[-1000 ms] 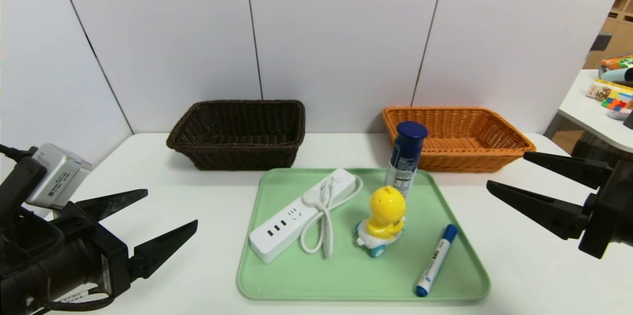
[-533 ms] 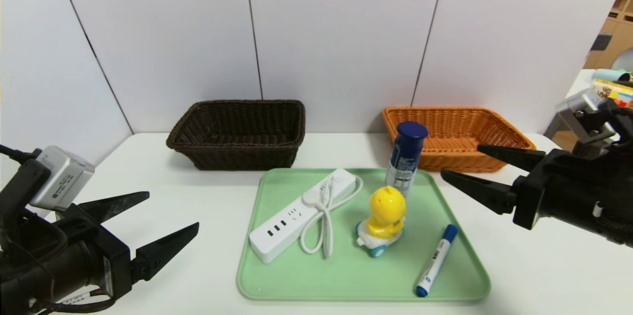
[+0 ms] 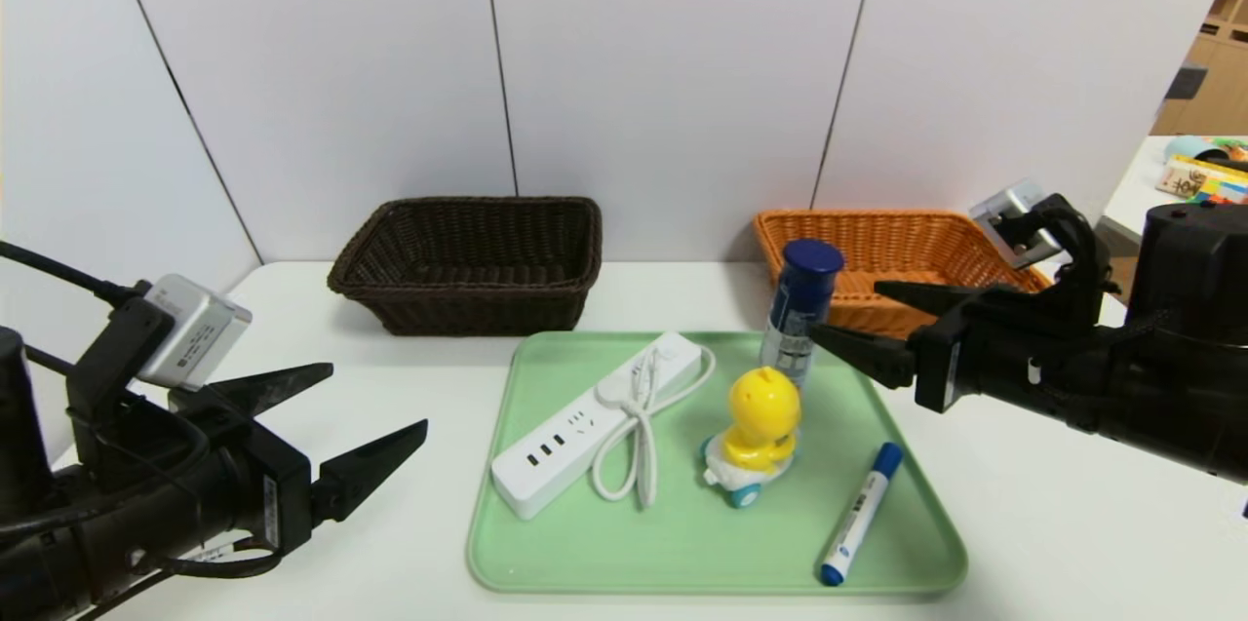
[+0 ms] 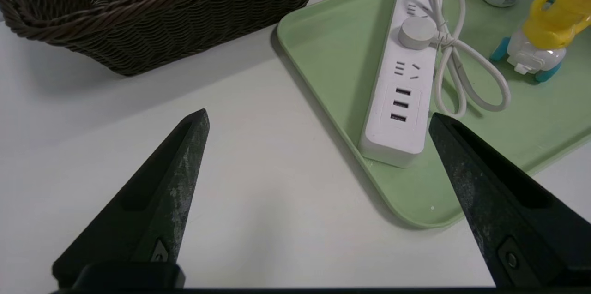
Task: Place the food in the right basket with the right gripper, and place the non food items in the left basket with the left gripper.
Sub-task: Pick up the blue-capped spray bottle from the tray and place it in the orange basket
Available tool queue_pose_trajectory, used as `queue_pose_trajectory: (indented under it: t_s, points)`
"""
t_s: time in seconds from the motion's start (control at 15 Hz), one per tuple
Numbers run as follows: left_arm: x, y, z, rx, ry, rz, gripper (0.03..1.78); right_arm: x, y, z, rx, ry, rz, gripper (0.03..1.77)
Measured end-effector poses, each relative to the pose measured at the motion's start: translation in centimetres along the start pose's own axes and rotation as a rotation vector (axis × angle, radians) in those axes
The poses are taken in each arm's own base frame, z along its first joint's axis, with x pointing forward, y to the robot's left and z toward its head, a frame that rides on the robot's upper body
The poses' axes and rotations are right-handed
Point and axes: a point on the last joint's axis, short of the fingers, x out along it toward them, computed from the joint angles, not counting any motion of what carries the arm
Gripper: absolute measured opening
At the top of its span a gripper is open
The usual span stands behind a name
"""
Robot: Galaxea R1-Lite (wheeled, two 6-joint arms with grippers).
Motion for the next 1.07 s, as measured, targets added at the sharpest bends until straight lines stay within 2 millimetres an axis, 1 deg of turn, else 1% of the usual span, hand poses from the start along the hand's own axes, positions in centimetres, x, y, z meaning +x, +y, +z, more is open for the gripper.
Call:
queue_pose_trajectory:
  t_s: [0.2, 0.4, 0.73, 1.07]
  points:
    - [1.1, -0.5, -0.3, -0.003, 0.005, -0.031, 1.69, 1.5, -0.4, -0.1, 0.002, 0.013, 0.001, 1.70]
    - [1.7, -0.6, -0.6, -0.008, 0.029, -0.039, 1.69, 3.1, -0.9, 0.0, 0.004, 0.013, -0.001, 1.70]
    - [1.9, -0.6, -0.7, -0.010, 0.040, -0.040, 1.69, 5.6, -1.6, -0.3, -0.012, -0.041, -0.008, 1.70]
    - [2.0, -0.6, -0.8, -0.011, 0.044, -0.041, 1.69, 7.1, -2.0, -0.9, -0.007, -0.019, -0.011, 1.70]
